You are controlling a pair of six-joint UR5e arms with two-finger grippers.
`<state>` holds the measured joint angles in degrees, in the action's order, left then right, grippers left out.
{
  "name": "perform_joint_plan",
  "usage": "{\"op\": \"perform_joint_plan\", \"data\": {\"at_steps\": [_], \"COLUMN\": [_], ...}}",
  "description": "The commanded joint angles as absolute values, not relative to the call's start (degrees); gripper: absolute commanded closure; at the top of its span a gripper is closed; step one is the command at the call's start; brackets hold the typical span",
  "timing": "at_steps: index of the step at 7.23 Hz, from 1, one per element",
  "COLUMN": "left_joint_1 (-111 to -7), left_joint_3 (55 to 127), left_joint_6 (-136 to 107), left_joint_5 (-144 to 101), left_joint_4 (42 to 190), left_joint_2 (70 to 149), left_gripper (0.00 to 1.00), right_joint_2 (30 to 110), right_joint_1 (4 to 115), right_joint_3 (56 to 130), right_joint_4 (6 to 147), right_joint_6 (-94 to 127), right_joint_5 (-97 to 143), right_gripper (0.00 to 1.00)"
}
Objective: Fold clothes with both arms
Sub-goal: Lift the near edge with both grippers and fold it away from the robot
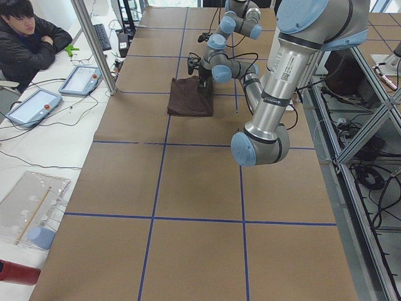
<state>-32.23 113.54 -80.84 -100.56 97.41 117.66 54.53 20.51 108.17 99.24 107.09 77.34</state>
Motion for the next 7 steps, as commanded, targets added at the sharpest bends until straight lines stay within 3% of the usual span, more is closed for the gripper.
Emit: {"op": "perform_joint_plan", "data": {"at_steps": [1,3,7], "left_joint_1": [-34.2,-34.6,-35.2], "left_joint_3": [105.3,99.1,96.7], "left_joint_6": [-79.4,-79.4,-78.2], "left_joint_5": [-100.4,-100.2,-100.0], "left_joint_4": [99.0,105.2,105.6], "left_joint_2": [121.2,121.5,121.6], "left_gripper": [1.0,1.0,1.0], "right_joint_2": [52.5,49.8,49.7], "right_joint_1": [22.9,25.0,27.0], "right_joint_3": [99.9,90.6,87.1], "right_joint_4": [92.9,87.3,85.3], "right_joint_6": [106.1,105.0,102.8], "right_joint_5": [77.8,78.1,79.5], "right_gripper": [1.0,1.0,1.0]}}
